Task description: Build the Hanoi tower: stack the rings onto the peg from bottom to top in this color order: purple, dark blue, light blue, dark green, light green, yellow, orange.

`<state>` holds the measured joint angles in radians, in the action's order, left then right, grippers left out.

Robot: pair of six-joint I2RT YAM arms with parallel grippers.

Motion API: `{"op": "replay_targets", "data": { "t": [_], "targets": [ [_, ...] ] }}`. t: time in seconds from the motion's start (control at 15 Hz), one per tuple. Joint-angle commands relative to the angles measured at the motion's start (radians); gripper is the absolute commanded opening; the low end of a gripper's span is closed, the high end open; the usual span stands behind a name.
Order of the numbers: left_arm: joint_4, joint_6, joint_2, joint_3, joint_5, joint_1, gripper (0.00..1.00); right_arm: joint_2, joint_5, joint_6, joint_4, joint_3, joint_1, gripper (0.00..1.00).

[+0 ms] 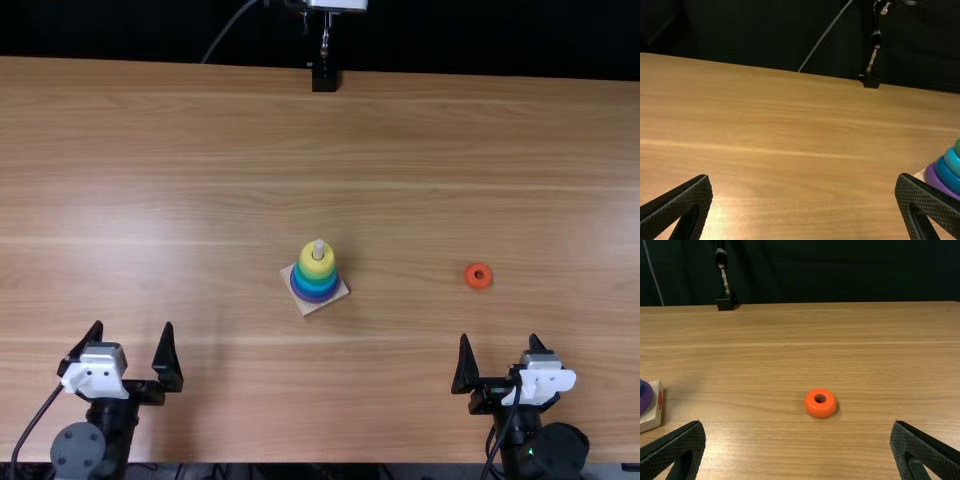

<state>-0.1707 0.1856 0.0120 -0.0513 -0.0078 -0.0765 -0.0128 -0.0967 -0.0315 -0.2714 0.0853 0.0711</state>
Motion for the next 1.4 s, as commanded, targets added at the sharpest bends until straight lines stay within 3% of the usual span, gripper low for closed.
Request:
{"op": "replay_targets", "data": {
  "t": [0.0, 0.2, 0.4, 0.53, 1.33],
  "targets": [
    [-0.109, -0.007, -0.012, 0.051, 0.002, 0.012, 1.00, 0.013, -0.010, -0.007, -0.057, -0.070, 0.010, 1.00],
    [-0.179, -0.007, -0.012, 0.051, 0.012, 0.012, 1.00, 0.013, -0.010, -0.007, -0.057, -0.070, 0.010, 1.00],
    [-0.280, -0.005, -0.012, 0.051, 0.002, 0.006, 1.00, 0.013, -0.010, -0.007, -0.057, -0.070, 0.010, 1.00],
    [-0.284, -0.005, -0.012, 0.051, 0.013, 0.001, 1.00, 0.013, -0.010, -0.007, -0.057, -0.070, 0.010, 1.00],
    [-0.288, -0.003, -0.012, 0.051, 0.013, 0.006, 1.00, 0.013, -0.010, -0.007, -0.057, -0.070, 0.010, 1.00]
  ]
}}
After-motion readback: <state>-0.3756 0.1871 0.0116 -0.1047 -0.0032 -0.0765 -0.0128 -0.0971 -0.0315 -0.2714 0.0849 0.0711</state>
